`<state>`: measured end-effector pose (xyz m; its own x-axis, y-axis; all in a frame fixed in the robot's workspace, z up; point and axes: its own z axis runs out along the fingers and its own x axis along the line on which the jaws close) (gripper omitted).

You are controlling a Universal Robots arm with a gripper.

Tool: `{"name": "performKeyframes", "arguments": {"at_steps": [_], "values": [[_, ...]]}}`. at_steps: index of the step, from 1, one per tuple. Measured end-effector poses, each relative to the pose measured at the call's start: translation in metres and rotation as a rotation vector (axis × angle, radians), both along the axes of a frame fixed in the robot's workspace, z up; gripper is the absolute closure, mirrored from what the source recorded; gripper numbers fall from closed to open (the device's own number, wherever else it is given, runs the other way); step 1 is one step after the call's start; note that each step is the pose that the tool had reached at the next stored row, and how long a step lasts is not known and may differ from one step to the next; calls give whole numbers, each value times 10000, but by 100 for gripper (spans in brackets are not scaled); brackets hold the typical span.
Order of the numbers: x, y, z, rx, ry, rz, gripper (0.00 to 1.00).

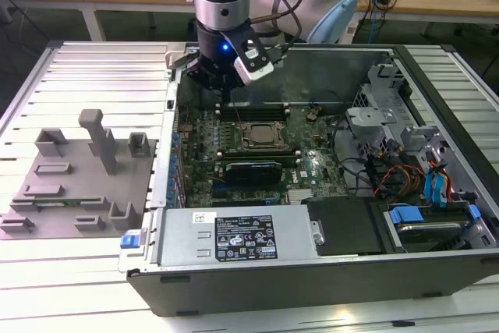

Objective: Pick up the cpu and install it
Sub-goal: 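Install the first cpu locking lever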

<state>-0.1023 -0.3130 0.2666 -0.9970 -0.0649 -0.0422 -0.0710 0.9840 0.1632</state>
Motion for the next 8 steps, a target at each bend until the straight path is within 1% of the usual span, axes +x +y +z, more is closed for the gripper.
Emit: {"name": "performKeyframes", "arguments": {"at_steps": [1,2,3,4,5,7,8], "values": [[0,-1,-16,104,-2,0,89],[-1,-4,-38,163,-2,-1,89],[-1,-5,-50,188,-2,0,89],[20,-12,-74,217,1,-1,89],[129,-28,-84,218,25,-1,89],[187,-39,-88,220,44,-1,89],[241,-49,-90,220,64,-1,89]]}}
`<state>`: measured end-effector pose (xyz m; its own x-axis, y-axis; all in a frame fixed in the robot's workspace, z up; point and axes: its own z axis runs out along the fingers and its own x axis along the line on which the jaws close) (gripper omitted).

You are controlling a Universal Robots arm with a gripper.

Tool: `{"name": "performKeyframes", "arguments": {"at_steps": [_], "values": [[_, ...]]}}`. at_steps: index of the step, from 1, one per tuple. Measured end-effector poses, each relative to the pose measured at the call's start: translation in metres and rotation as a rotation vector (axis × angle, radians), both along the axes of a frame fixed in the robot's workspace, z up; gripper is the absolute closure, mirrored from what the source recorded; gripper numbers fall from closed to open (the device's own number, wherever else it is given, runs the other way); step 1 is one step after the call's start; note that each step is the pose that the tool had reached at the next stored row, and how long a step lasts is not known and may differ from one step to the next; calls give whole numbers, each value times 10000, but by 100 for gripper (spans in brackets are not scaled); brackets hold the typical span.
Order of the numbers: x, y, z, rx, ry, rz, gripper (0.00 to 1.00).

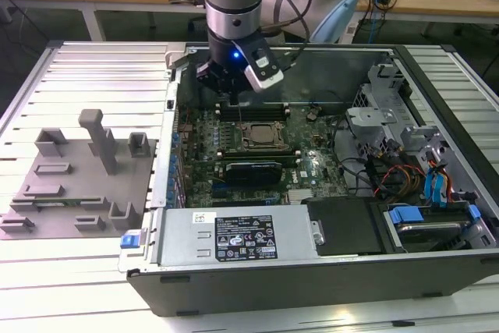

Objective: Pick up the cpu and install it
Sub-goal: 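Install the first cpu locking lever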

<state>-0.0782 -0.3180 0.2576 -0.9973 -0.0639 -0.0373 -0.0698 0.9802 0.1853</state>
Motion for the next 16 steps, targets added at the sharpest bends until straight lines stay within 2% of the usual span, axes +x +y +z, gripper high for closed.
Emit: {"name": "performKeyframes", "arguments": {"at_steps": [2,7,11,16], "values": [[79,-18,-3,-2,33,2,89],[186,-65,-15,-2,88,-10,89],[190,-78,-22,-2,93,-324,89],[191,-78,-26,-1,94,-349,89]]}}
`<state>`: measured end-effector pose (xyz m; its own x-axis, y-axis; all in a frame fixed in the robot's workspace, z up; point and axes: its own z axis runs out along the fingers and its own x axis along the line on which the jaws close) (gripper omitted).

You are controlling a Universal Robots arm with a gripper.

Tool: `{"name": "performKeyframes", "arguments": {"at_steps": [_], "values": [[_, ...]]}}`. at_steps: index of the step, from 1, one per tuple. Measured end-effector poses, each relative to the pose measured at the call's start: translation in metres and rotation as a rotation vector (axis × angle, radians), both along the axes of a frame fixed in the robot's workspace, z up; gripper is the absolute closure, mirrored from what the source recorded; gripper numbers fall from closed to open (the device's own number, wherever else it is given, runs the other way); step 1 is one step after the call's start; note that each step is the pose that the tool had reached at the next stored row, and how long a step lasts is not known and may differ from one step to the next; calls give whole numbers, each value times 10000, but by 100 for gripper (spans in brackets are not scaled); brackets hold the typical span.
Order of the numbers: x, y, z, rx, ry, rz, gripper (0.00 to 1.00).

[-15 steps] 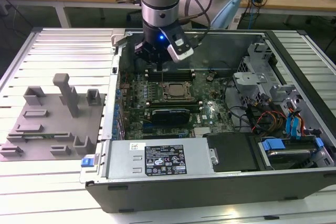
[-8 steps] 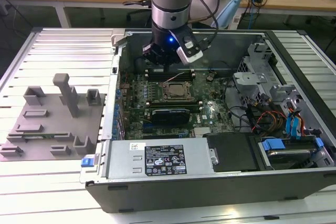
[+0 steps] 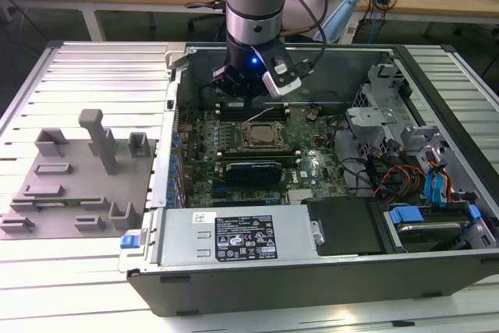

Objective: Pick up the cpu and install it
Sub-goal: 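Install the first cpu locking lever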

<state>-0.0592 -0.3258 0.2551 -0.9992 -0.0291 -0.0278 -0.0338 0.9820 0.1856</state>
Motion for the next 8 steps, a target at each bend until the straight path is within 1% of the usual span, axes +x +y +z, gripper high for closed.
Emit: {"name": "performKeyframes", "arguments": {"at_steps": [6,7,8], "values": [[30,0,-75,-1,1,-272,89],[37,0,-89,0,1,-351,89],[38,0,-106,0,0,-577,89]]}}
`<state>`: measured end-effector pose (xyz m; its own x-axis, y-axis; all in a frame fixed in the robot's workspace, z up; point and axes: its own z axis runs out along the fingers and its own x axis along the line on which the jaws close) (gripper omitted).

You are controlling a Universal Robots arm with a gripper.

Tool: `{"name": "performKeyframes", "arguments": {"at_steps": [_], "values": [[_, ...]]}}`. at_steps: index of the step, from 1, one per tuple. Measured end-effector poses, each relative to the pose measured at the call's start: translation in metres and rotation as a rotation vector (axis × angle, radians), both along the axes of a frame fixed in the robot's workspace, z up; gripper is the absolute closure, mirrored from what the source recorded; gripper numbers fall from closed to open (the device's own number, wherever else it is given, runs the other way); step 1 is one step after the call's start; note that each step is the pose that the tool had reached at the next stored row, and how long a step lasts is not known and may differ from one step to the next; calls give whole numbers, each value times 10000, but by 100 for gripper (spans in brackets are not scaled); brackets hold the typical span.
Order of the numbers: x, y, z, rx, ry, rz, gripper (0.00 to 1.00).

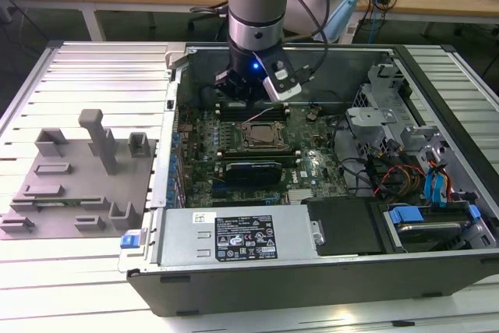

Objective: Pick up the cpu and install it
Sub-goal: 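Install the first cpu locking lever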

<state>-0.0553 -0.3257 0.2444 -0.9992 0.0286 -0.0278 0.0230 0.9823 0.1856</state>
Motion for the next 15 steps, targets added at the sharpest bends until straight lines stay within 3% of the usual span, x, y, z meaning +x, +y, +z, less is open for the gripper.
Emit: {"name": "performKeyframes", "arguments": {"at_steps": [5,9,12,15], "values": [[10,1,-52,0,0,-951,89],[58,12,-84,1,0,-1174,89],[65,16,-109,-2,2,-1641,89],[72,54,-113,0,0,-1643,89]]}}
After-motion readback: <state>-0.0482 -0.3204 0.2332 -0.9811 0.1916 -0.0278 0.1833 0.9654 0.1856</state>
